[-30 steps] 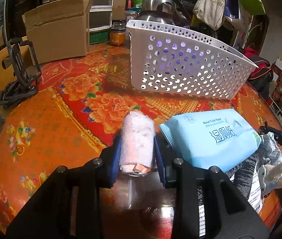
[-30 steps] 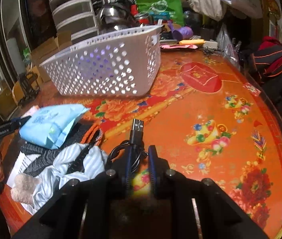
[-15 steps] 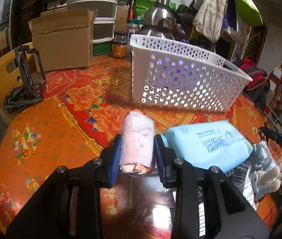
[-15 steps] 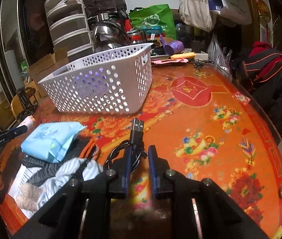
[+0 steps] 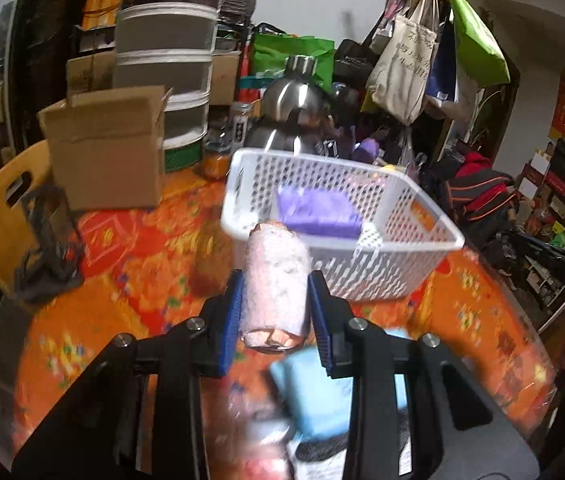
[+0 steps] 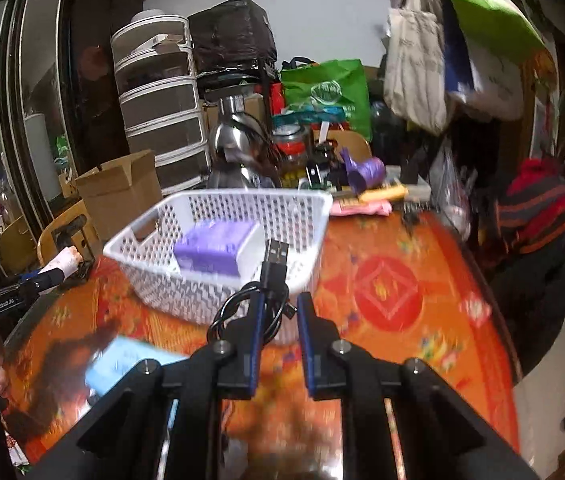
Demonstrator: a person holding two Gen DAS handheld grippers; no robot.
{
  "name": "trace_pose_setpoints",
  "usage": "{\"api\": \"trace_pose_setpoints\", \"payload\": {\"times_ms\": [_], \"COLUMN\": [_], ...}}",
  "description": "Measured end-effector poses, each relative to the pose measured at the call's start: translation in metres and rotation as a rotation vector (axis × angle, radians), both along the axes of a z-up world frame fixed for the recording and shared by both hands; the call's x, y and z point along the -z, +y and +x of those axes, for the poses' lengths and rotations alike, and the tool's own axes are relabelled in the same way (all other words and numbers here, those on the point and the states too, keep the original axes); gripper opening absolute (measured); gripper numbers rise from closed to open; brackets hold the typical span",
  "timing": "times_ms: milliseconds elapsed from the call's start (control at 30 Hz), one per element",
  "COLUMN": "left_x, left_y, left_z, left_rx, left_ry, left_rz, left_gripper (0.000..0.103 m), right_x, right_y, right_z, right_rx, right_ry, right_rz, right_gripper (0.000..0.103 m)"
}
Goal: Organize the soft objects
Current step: 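Carry the pink roll and black cable into the basket and release both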
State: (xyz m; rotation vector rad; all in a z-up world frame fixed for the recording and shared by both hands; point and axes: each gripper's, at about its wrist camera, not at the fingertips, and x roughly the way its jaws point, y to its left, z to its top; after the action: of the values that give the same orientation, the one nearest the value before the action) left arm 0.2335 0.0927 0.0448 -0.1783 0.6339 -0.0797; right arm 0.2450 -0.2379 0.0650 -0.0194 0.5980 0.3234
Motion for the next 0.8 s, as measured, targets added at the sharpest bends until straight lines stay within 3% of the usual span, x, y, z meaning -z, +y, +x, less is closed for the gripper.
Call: {"api": "trace_pose_setpoints", "payload": {"times_ms": [167, 367, 533, 800], "left_x": [-0.029, -0.039, -0.022, 0.024], "left_y": [-0.008, -0.016, -0.024, -0.017], "left_z": [0.058, 0.134, 0.176, 0.201], "left_rx": [0.028, 0.018, 0.003, -0.027], "left_ry": [0.051, 0.141, 0.209, 0.294], "left_rz": [-0.007, 0.009, 0.045, 0.078], "left_gripper": [0.029, 0.029, 0.029, 0.029], "right_x": [-0.02, -0.005, 0.017, 0.035], "right_y": [0.023, 0.04, 0.054, 0.068], "right_z": [0.047, 0.112, 0.15, 0.171], "right_rx": [0.006, 0.03, 0.06, 0.056], "right_ry": [0.035, 0.143, 0.203, 0.232], "right_rz": [-0.038, -0.053, -0.099, -0.16], "right_gripper": [0.014, 0.014, 0.014, 0.014]}}
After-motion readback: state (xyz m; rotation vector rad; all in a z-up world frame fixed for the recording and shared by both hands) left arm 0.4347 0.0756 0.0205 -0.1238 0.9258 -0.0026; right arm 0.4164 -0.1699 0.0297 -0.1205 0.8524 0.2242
